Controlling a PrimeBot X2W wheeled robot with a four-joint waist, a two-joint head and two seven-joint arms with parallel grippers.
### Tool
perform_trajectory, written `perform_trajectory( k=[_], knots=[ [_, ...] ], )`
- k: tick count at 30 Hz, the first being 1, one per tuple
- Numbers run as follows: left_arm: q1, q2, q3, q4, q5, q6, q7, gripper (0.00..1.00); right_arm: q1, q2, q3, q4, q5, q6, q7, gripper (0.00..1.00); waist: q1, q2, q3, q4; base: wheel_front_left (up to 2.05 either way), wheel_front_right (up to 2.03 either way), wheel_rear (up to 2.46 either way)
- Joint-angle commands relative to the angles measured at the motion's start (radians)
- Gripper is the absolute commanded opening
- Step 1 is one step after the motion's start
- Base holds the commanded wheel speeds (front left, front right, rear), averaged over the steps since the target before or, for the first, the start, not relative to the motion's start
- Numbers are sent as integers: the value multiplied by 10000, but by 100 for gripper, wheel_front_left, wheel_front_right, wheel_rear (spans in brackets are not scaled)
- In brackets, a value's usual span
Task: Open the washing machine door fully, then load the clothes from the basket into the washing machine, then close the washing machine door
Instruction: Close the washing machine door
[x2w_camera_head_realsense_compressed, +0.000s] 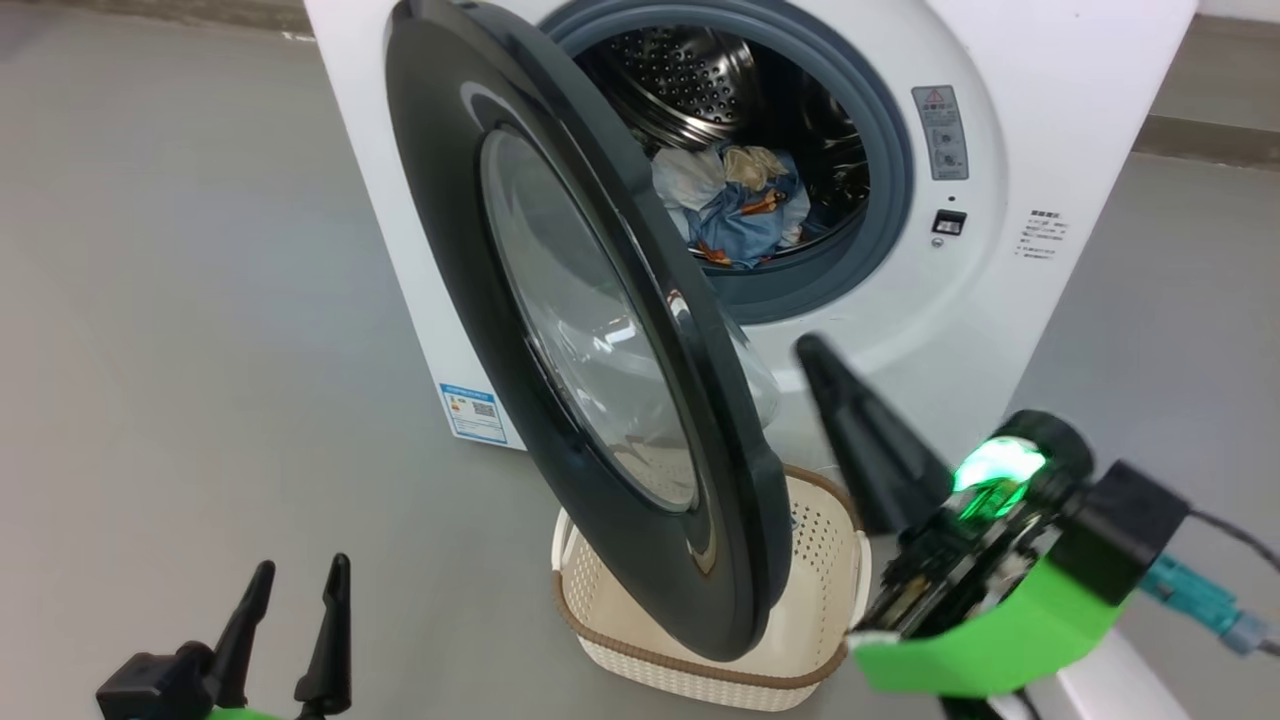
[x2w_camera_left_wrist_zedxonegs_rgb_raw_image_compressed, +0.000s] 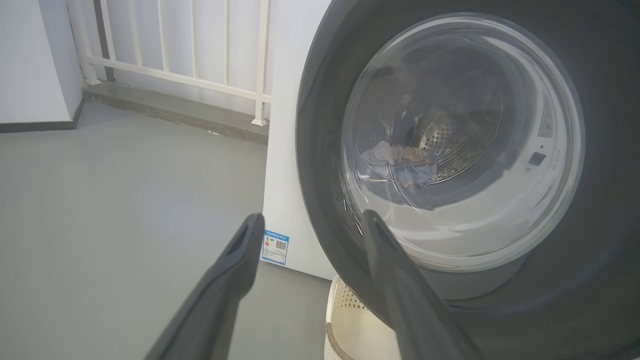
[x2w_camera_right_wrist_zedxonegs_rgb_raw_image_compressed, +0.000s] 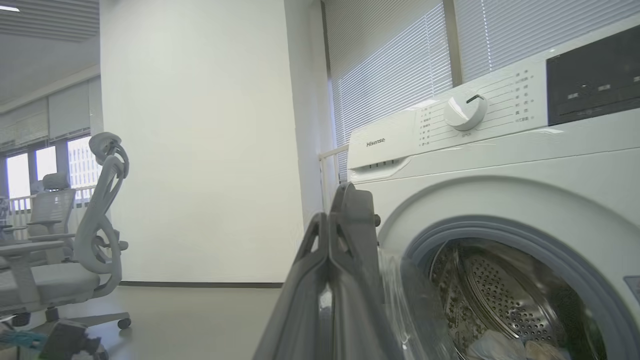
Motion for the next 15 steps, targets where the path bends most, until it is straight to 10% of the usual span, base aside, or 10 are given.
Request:
perform_trajectory(
  k=[1,15],
  knots=[
    [-475,209,299,-166,-77,-25,-133,100,-53,-120,516,-362,32,16,-48,0,0,0,-21,78,0,0,0],
    [-421,156,323,-125,-67,-25,-134,100,-434,-1172,3389,1617,490,16,-48,0,0,0,-49,327,0,0,0]
  ],
)
